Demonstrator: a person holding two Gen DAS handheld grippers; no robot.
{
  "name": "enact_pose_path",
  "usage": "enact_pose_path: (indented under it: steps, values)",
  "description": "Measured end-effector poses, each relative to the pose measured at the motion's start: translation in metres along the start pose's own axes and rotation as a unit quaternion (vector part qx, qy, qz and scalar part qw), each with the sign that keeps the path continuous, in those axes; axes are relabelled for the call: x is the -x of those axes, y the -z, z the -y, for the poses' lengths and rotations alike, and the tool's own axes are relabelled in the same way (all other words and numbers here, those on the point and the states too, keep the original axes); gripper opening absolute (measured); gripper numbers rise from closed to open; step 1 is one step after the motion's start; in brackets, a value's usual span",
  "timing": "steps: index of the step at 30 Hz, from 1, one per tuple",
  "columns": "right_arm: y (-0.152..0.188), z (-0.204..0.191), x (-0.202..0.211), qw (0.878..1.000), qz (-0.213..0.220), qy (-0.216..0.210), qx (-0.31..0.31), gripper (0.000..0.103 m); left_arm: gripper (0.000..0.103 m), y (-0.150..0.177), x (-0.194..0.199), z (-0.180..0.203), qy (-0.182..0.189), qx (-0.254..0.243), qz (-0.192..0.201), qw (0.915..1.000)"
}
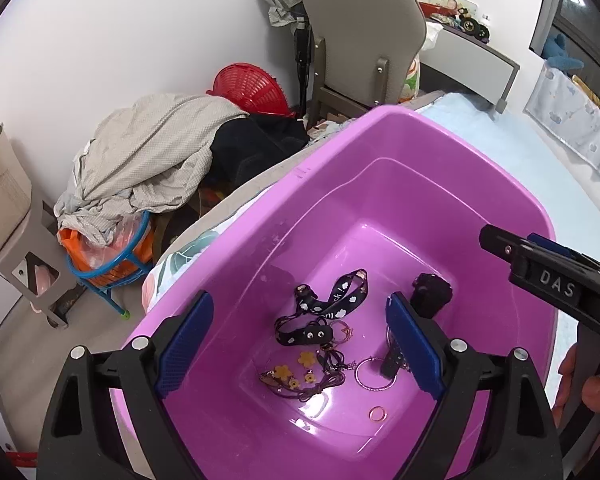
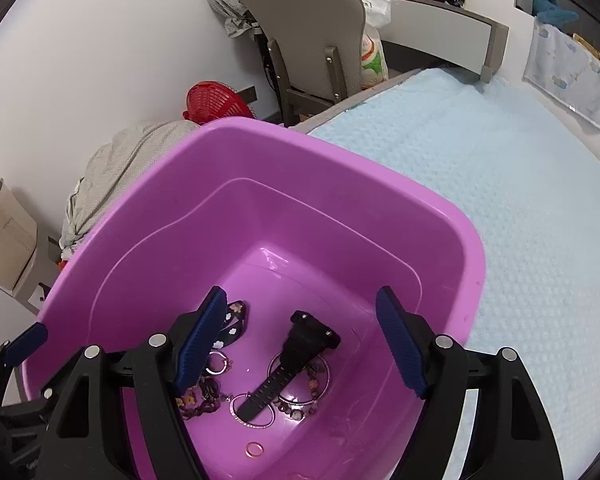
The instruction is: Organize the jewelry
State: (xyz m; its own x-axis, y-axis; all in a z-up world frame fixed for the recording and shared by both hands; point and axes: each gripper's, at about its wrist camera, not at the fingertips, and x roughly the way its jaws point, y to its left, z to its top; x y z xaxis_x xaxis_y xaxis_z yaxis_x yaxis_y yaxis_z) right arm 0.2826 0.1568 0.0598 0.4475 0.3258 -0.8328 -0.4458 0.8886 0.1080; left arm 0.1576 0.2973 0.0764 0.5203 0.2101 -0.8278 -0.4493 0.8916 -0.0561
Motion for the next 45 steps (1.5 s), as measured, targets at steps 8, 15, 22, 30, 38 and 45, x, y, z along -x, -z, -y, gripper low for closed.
enact_pose_path:
  steps: [8,15,22,30,38,45]
  values:
    - [0.012,-0.011,0.016,1.000,0.005,0.004,0.016,0.073,0.092,0.003,0.014,-0.005,0.008,0.013,-0.002,0.9999]
    - [0.020,-0.017,0.034,1.000,0.008,0.011,0.017,0.073,0.094,0.007,0.026,-0.007,0.005,0.011,-0.005,0.9999]
    - [0.029,-0.024,0.053,1.000,0.010,0.013,0.017,0.073,0.095,0.011,0.043,-0.007,0.004,0.014,-0.003,0.9999]
    - [0.037,-0.029,0.076,1.000,0.014,0.013,0.011,0.073,0.095,0.018,0.061,-0.011,-0.004,0.017,0.002,0.9998]
    - [0.042,-0.034,0.094,0.999,0.019,0.020,0.017,0.073,0.095,0.025,0.072,-0.009,-0.006,0.016,0.003,0.9998]
    - [0.049,-0.034,0.105,1.000,0.017,0.018,0.012,0.073,0.095,0.029,0.085,-0.007,-0.009,0.013,0.010,0.9998]
